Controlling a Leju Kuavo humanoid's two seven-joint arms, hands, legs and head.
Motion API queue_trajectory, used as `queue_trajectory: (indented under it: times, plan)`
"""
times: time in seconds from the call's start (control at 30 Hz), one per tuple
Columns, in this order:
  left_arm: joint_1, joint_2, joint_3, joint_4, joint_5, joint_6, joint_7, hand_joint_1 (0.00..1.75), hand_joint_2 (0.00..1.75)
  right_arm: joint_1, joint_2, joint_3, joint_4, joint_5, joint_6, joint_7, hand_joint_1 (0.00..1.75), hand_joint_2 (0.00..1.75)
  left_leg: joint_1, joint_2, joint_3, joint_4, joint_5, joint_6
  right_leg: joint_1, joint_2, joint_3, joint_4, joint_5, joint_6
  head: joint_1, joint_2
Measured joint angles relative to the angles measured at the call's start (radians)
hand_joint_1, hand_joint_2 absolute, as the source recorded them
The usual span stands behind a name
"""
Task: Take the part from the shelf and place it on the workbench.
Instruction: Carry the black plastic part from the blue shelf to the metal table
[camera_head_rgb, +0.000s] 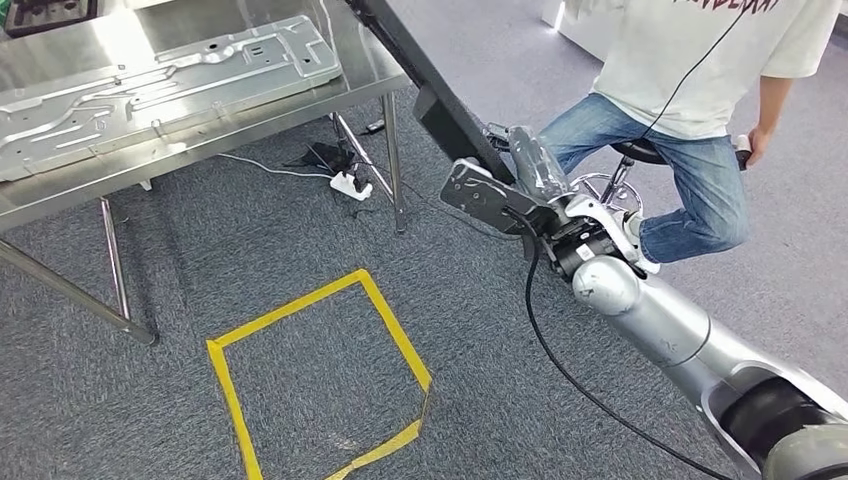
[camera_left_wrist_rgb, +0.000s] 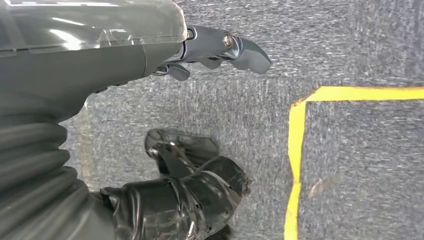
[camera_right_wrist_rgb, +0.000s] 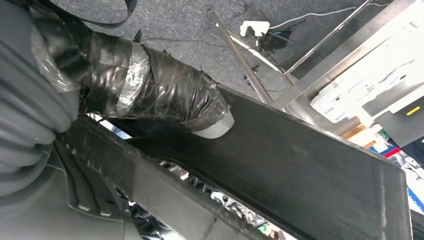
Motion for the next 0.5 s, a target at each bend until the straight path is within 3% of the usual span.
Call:
queue_trajectory:
  times: [0.07, 0.13, 0.2, 0.3, 0.37, 0.43, 0.47, 0.5]
  plan:
    - [0.002, 0.000, 0.000, 0.000, 0.000, 0.000, -0.001, 0.00, 1.75, -0.005, -0.004, 0.004, 0.002, 0.057, 0.009, 0.021, 1.75, 1.75, -0.005, -0.001, 0.029, -0.107, 0.084, 0.018, 0.004, 0.001, 0.019, -0.002, -0.013, 0.001, 0.000, 0.000]
    - [0.001, 0.002, -0.001, 0.000, -0.002, 0.000, -0.003, 0.00, 1.75, -0.017, -0.011, 0.008, 0.005, 0.168, 0.030, 0.050, 1.75, 1.75, -0.014, 0.000, 0.080, -0.226, 0.134, 0.041, 0.005, 0.001, 0.036, -0.013, -0.021, 0.007, 0.000, 0.000]
    - [-0.001, 0.004, -0.004, 0.000, -0.005, 0.000, -0.004, 0.00, 1.75, -0.027, -0.018, 0.013, 0.007, 0.301, 0.066, 0.073, 1.75, 1.75, -0.022, 0.000, 0.107, -0.278, 0.131, 0.057, 0.003, 0.002, 0.050, -0.030, -0.015, 0.019, 0.001, 0.000]
    - [0.001, 0.004, -0.008, 0.000, -0.010, -0.001, -0.003, 0.00, 1.75, -0.035, -0.034, 0.025, 0.008, 0.468, 0.133, 0.084, 1.75, 1.75, -0.019, -0.002, 0.153, -0.330, 0.131, 0.066, 0.003, -0.001, 0.063, -0.024, -0.006, 0.034, 0.002, 0.000]
    - [0.001, 0.002, -0.012, 0.000, -0.014, -0.002, -0.003, 0.00, 1.75, -0.049, -0.044, 0.034, 0.008, 0.566, 0.181, 0.077, 1.75, 1.75, -0.016, -0.002, 0.182, -0.344, 0.127, 0.070, 0.006, -0.002, 0.024, 0.050, -0.043, 0.036, 0.003, 0.000]
    - [-0.001, 0.002, -0.017, 0.000, -0.017, -0.002, -0.003, 0.00, 1.75, -0.061, -0.052, 0.043, 0.008, 0.662, 0.228, 0.062, 1.75, 1.75, -0.017, -0.002, 0.196, -0.343, 0.115, 0.074, 0.010, -0.002, -0.052, 0.168, -0.089, 0.041, 0.004, 0.000]
    - [0.000, 0.001, -0.020, 0.000, -0.018, -0.002, -0.003, 0.00, 1.75, -0.064, -0.056, 0.048, 0.007, 0.705, 0.249, 0.052, 1.75, 1.75, -0.018, -0.003, 0.203, -0.342, 0.108, 0.073, 0.010, -0.002, -0.085, 0.205, -0.096, 0.043, 0.005, 0.000]
    - [0.000, 0.001, -0.021, 0.000, -0.020, -0.003, -0.003, 0.00, 1.75, -0.066, -0.059, 0.054, 0.007, 0.744, 0.269, 0.041, 1.75, 1.75, -0.017, -0.004, 0.212, -0.340, 0.099, 0.072, 0.009, -0.002, -0.103, 0.209, -0.084, 0.044, 0.004, 0.000]
